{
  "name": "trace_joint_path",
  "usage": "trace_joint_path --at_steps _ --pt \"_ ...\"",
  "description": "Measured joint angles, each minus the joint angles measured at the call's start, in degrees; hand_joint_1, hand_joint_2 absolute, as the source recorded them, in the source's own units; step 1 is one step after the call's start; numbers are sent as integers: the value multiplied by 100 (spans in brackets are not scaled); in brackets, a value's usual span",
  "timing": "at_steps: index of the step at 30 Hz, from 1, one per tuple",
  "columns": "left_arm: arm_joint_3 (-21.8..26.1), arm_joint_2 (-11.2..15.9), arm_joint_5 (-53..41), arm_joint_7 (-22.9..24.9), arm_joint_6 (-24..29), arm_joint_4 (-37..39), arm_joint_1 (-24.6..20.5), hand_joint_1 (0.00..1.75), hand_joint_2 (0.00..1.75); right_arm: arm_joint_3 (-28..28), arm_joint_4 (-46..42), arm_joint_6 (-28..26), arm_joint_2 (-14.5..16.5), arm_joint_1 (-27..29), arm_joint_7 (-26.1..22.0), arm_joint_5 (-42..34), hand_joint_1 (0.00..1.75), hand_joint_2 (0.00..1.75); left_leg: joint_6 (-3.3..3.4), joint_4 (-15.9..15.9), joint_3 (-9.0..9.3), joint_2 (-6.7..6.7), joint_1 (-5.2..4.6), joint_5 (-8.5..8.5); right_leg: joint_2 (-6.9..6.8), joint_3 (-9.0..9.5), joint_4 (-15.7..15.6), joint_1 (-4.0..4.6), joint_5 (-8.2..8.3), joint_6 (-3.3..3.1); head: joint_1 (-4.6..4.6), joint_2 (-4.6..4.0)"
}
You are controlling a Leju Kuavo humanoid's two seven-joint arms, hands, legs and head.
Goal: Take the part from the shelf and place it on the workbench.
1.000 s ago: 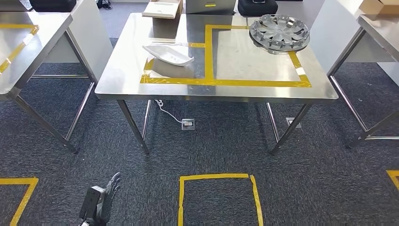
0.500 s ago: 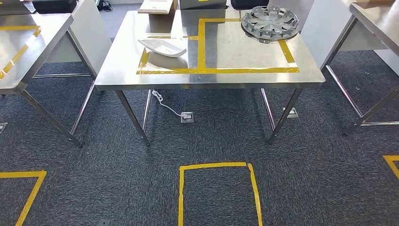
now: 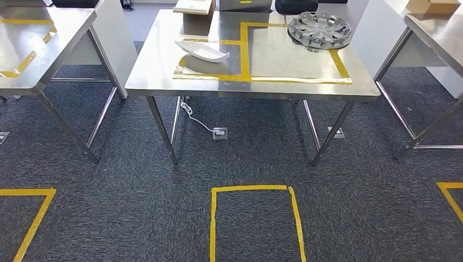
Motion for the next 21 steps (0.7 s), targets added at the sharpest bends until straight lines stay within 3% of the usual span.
trace_joint_path --at_steps 1,3,5,8,15,21 --pt "14 -6 0 -9 -8 3 -1 0 175 -21 0 22 0 0 72 -5 0 87 7 10 -12 1 -7 5 1 -4 -15 -5 83 10 5 0" --pt "41 -19 0 -48 -29 9 -4 0 175 -59 0 34 1 0 199 11 0 175 14 26 -35 5 -17 10 4 -13 -35 -20 161 127 10 0" --pt "63 -31 -1 -91 -46 16 -14 0 175 -84 0 45 2 3 288 47 0 175 16 34 -49 8 -23 11 5 -20 -44 -31 174 216 13 0" --pt "86 -45 -7 -106 -54 28 -48 0 175 -93 0 94 2 2 341 86 0 175 15 36 -59 9 -25 10 4 -31 -45 -32 170 246 12 0" --pt "104 -104 -64 -87 -104 32 -86 0 175 -61 -6 99 1 13 336 87 0 175 -6 35 -82 9 -22 19 4 -67 -29 -29 163 265 11 0" --pt "36 -119 54 36 -104 -86 42 0 175 551 -143 -120 -14 201 344 -548 0 175 -21 35 -95 9 -21 28 5 -87 -15 -28 162 262 11 0"
